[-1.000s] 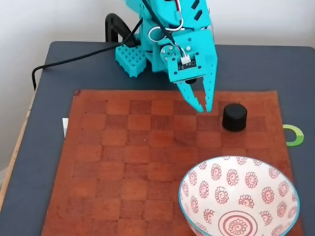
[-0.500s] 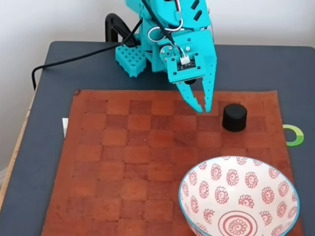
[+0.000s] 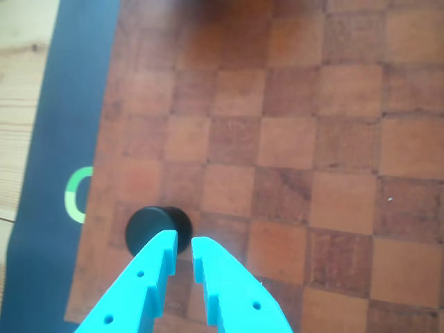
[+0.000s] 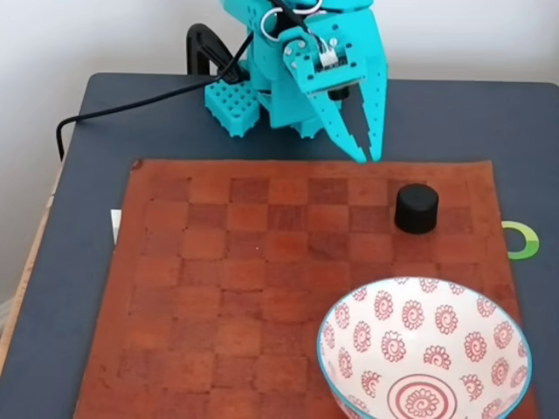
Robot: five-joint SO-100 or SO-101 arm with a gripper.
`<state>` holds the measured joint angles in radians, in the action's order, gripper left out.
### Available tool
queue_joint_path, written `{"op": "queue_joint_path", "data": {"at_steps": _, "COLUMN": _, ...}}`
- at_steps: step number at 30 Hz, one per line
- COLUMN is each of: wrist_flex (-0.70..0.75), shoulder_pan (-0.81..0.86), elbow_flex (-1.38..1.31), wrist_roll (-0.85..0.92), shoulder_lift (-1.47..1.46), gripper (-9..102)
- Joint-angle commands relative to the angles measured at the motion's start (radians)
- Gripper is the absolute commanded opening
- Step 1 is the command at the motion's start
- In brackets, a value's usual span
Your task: Grasp a black cylinder and put it in the bin.
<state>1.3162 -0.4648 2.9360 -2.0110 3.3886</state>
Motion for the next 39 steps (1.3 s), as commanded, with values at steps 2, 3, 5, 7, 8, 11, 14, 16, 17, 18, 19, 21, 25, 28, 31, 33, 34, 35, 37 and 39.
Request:
{"op": "queue_joint_path", "data": {"at_steps": 2, "wrist_flex": 0.008, "shoulder_pan": -0.002, "elbow_flex": -0.126, "wrist_roll": 0.008, "shoulder_lift": -0.097, "gripper": 1}}
{"op": "queue_joint_path", "data": {"at_steps": 3, "wrist_flex": 0.008, "shoulder_pan": -0.002, "elbow_flex": -0.158, "wrist_roll": 0.009, "shoulder_lift": -0.152, "gripper": 1}}
{"op": "queue_joint_path", "data": {"at_steps": 5, "wrist_flex": 0.008, "shoulder_pan": -0.002, "elbow_flex": -0.230, "wrist_roll": 0.009, "shoulder_lift": -0.276, "gripper": 1}}
{"op": "queue_joint_path", "data": {"at_steps": 7, "wrist_flex": 0.008, "shoulder_pan": -0.003, "elbow_flex": -0.301, "wrist_roll": 0.009, "shoulder_lift": -0.400, "gripper": 1}}
{"op": "queue_joint_path", "data": {"at_steps": 8, "wrist_flex": 0.008, "shoulder_pan": -0.003, "elbow_flex": -0.334, "wrist_roll": 0.009, "shoulder_lift": -0.460, "gripper": 1}}
{"op": "queue_joint_path", "data": {"at_steps": 11, "wrist_flex": 0.006, "shoulder_pan": -0.020, "elbow_flex": -0.423, "wrist_roll": 0.009, "shoulder_lift": -0.627, "gripper": 1}}
{"op": "queue_joint_path", "data": {"at_steps": 14, "wrist_flex": 0.002, "shoulder_pan": -0.071, "elbow_flex": -0.489, "wrist_roll": -0.009, "shoulder_lift": -0.776, "gripper": 1}}
{"op": "queue_joint_path", "data": {"at_steps": 16, "wrist_flex": -0.012, "shoulder_pan": -0.100, "elbow_flex": -0.517, "wrist_roll": -0.014, "shoulder_lift": -0.857, "gripper": 1}}
{"op": "queue_joint_path", "data": {"at_steps": 17, "wrist_flex": -0.014, "shoulder_pan": -0.112, "elbow_flex": -0.532, "wrist_roll": -0.020, "shoulder_lift": -0.896, "gripper": 1}}
{"op": "queue_joint_path", "data": {"at_steps": 18, "wrist_flex": -0.018, "shoulder_pan": -0.129, "elbow_flex": -0.538, "wrist_roll": -0.034, "shoulder_lift": -0.927, "gripper": 1}}
{"op": "queue_joint_path", "data": {"at_steps": 19, "wrist_flex": -0.018, "shoulder_pan": -0.144, "elbow_flex": -0.541, "wrist_roll": -0.048, "shoulder_lift": -0.950, "gripper": 1}}
{"op": "queue_joint_path", "data": {"at_steps": 21, "wrist_flex": -0.018, "shoulder_pan": -0.172, "elbow_flex": -0.546, "wrist_roll": -0.075, "shoulder_lift": -0.996, "gripper": 1}}
{"op": "queue_joint_path", "data": {"at_steps": 25, "wrist_flex": -0.040, "shoulder_pan": -0.232, "elbow_flex": -0.546, "wrist_roll": -0.133, "shoulder_lift": -1.068, "gripper": 6}}
{"op": "queue_joint_path", "data": {"at_steps": 28, "wrist_flex": -0.091, "shoulder_pan": -0.268, "elbow_flex": -0.546, "wrist_roll": -0.161, "shoulder_lift": -1.097, "gripper": 13}}
{"op": "queue_joint_path", "data": {"at_steps": 31, "wrist_flex": -0.143, "shoulder_pan": -0.295, "elbow_flex": -0.545, "wrist_roll": -0.161, "shoulder_lift": -1.123, "gripper": 17}}
{"op": "queue_joint_path", "data": {"at_steps": 33, "wrist_flex": -0.170, "shoulder_pan": -0.302, "elbow_flex": -0.545, "wrist_roll": -0.161, "shoulder_lift": -1.143, "gripper": 20}}
{"op": "queue_joint_path", "data": {"at_steps": 34, "wrist_flex": -0.179, "shoulder_pan": -0.304, "elbow_flex": -0.545, "wrist_roll": -0.161, "shoulder_lift": -1.154, "gripper": 22}}
{"op": "queue_joint_path", "data": {"at_steps": 35, "wrist_flex": -0.181, "shoulder_pan": -0.304, "elbow_flex": -0.546, "wrist_roll": -0.161, "shoulder_lift": -1.164, "gripper": 23}}
{"op": "queue_joint_path", "data": {"at_steps": 37, "wrist_flex": -0.183, "shoulder_pan": -0.307, "elbow_flex": -0.546, "wrist_roll": -0.161, "shoulder_lift": -1.187, "gripper": 26}}
{"op": "queue_joint_path", "data": {"at_steps": 39, "wrist_flex": -0.199, "shoulder_pan": -0.321, "elbow_flex": -0.546, "wrist_roll": -0.161, "shoulder_lift": -1.206, "gripper": 27}}
